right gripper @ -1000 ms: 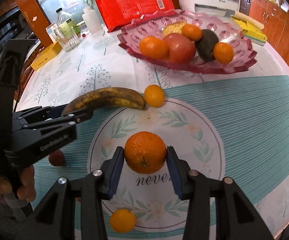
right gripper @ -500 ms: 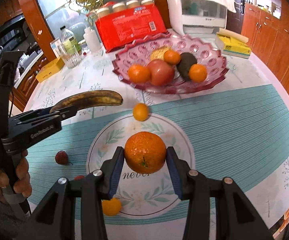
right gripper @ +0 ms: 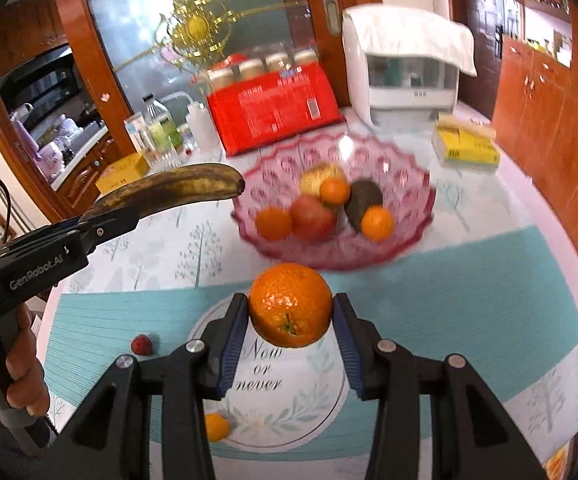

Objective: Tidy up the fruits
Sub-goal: 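Lift and carry the banana with the left tool while the right tool carries the orange to the bowl, then release the banana from the left tool while the right tool releases the orange into the bowl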

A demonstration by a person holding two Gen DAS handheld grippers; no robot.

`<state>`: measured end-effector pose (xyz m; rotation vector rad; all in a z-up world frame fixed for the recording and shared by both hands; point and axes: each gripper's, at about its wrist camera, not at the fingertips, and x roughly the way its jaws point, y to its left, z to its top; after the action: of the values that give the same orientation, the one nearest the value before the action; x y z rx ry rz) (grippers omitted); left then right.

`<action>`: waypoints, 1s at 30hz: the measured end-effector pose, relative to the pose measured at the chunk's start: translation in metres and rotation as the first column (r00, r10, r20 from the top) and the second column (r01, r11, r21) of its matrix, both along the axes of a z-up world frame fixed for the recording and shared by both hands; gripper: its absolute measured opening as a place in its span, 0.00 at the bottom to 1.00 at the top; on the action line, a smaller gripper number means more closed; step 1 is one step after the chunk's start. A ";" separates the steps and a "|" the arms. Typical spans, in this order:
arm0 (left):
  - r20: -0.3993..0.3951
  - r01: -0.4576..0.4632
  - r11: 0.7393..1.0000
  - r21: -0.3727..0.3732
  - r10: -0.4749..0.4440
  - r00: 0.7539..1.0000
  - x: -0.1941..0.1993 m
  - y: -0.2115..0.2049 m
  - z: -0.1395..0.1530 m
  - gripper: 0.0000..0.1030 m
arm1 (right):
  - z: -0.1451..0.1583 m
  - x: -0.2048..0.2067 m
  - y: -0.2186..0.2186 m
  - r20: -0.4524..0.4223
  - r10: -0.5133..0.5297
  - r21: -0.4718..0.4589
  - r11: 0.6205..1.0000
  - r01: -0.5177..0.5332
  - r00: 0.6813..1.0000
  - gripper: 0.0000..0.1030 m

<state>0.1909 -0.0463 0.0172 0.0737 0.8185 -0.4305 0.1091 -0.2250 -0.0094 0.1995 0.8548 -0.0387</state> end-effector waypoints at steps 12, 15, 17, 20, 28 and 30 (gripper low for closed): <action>0.105 -0.056 0.998 0.021 0.053 0.993 0.026 -0.065 0.069 0.33 | 0.077 0.043 -0.072 0.134 0.055 -0.090 0.995 -0.043 0.989 0.42; 0.111 -0.079 0.997 0.027 0.076 0.991 0.040 -0.081 0.072 0.33 | 0.084 0.063 -0.090 0.149 0.058 -0.117 0.992 -0.040 0.987 0.42; 0.105 -0.098 0.995 0.028 0.094 0.990 0.052 -0.089 0.068 0.33 | 0.083 0.078 -0.103 0.143 0.054 -0.109 0.993 -0.038 0.988 0.42; 0.087 -0.128 0.991 0.044 0.124 0.988 0.072 -0.100 0.052 0.33 | 0.071 0.100 -0.123 0.111 0.039 -0.075 0.997 -0.030 0.993 0.42; -0.025 -0.193 0.976 0.099 0.196 0.980 0.124 -0.126 -0.024 0.33 | -0.002 0.151 -0.145 -0.032 0.040 -0.017 0.999 -0.041 0.999 0.42; -0.046 -0.197 0.975 0.107 0.202 0.978 0.133 -0.131 -0.042 0.33 | -0.026 0.162 -0.144 -0.072 0.052 -0.007 0.999 -0.053 0.996 0.42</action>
<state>0.3239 -0.1770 -0.0252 0.0737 0.8944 -0.2015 0.2707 -0.3688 -0.0352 0.1677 0.9311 -0.0009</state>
